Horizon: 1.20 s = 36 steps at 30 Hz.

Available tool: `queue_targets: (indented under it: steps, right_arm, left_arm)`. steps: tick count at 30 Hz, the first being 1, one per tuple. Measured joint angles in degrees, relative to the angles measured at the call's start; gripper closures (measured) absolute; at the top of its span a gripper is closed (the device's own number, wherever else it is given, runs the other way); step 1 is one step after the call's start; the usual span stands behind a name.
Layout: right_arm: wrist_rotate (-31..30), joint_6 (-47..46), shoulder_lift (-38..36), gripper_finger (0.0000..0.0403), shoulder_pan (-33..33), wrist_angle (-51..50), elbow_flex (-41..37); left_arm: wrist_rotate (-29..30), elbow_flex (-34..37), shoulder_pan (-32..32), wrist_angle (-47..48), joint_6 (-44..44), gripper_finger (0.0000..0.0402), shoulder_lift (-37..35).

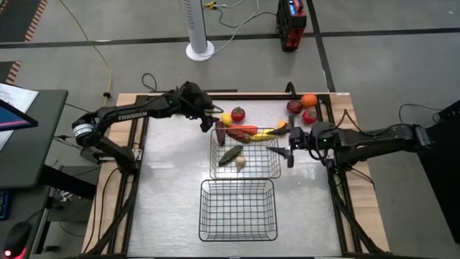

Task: Sort produce into baskets
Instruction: Put the lemon into the bottom wire basket

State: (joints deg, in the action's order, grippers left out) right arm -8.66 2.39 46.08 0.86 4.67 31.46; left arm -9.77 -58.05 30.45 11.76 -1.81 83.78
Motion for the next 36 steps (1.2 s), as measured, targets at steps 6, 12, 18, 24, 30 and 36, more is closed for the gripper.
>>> queue_targets:
  steps: [6,12,18,24,30,36]
  right_arm:
    - [-12.5,-5.0,-10.1,0.0117,0.1,-14.5,0.0]
    - [-21.5,-15.9,-8.2,0.0117,6.8,-26.8,0.0]
    - [-21.4,-21.9,-0.5,0.0117,17.2,-28.7,0.0]
    - [-17.4,-20.4,8.3,0.0116,22.8,-27.7,0.0]
    - [-7.7,-14.5,13.5,0.0116,27.2,-25.6,0.0]
    - [-2.0,-14.1,19.4,0.0116,32.4,-24.4,0.0]
  left_arm:
    - [4.0,10.5,-2.0,-13.6,-1.1,0.0105,-9.7]
    - [7.9,18.7,-4.4,-21.1,2.6,0.0105,-18.8]
    - [10.4,24.7,-8.4,-29.2,5.8,0.0105,-20.8]
    - [11.2,24.8,-11.7,-29.7,6.6,0.0105,-20.9]
    - [13.6,24.8,-12.9,-29.8,4.7,0.0105,-21.0]
    - [13.9,24.8,-12.9,-31.4,4.6,0.0105,-21.0]
